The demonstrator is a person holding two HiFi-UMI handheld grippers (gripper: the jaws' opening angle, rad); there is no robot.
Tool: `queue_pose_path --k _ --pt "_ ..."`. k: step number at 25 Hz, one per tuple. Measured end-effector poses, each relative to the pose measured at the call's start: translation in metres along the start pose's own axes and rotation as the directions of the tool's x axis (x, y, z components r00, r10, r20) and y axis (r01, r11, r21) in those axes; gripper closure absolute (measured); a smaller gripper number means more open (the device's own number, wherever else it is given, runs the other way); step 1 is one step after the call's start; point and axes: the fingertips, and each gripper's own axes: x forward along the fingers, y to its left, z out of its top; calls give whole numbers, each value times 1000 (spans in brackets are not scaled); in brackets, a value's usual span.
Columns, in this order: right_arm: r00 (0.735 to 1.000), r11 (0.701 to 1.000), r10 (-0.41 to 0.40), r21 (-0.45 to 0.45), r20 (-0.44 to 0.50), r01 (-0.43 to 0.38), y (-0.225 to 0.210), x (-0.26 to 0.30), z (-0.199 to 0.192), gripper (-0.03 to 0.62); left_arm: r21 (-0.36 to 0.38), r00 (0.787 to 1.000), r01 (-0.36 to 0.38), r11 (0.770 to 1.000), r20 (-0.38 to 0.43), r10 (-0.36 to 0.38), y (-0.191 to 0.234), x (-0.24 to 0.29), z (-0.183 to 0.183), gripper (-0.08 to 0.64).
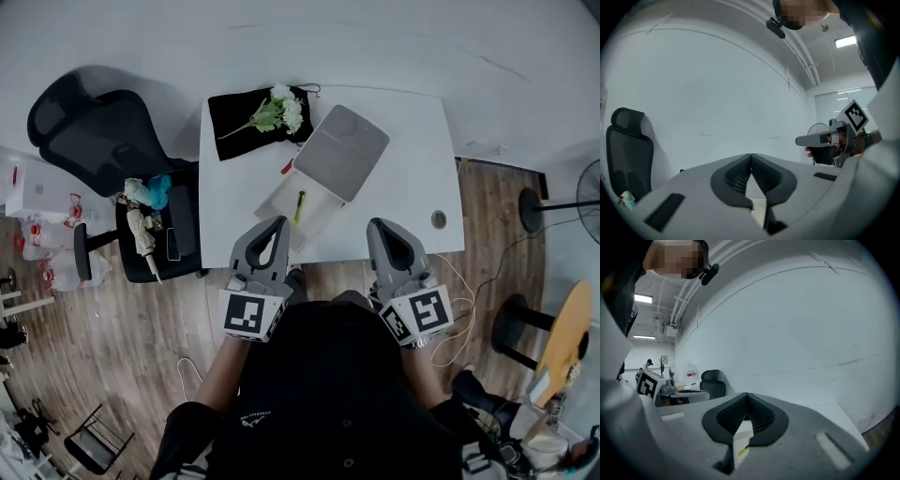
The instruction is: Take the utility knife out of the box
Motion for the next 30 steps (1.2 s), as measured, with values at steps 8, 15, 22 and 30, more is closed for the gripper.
queue_pose_path --k 8,15,22,30 --pt "998 998 -66 3 23 66 10 9 1 588 -44 997 63 997 -47 -65 18 8 -32 554" --pt "993 993 -117 14 16 117 6 6 -4 588 -82 981 108 991 -153 -119 15 22 -71 554" --pt "992 992 -126 10 -12 126 -2 6 -13 588 -142 959 99 985 -250 -133 14 40 -113 554" --pt "995 996 -89 11 -55 90 -14 19 -21 588 -137 932 68 988 -346 -112 10 63 -147 554"
